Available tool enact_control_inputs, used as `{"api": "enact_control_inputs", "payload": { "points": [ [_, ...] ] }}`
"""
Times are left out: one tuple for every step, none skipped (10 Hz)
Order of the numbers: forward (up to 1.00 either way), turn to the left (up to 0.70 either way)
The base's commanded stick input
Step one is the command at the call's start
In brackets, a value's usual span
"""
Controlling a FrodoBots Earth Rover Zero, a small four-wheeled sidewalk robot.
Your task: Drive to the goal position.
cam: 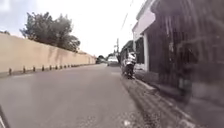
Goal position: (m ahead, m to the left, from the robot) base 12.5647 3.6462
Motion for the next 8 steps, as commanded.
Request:
{"api": "enact_control_inputs", "payload": {
  "points": [
    [0.70, 0.01],
    [0.70, 0.01],
    [0.70, 0.01],
    [0.70, 0.02],
    [0.70, 0.03],
    [0.70, 0.04],
    [0.70, 0.09],
    [0.70, 0.31]
  ]
}}
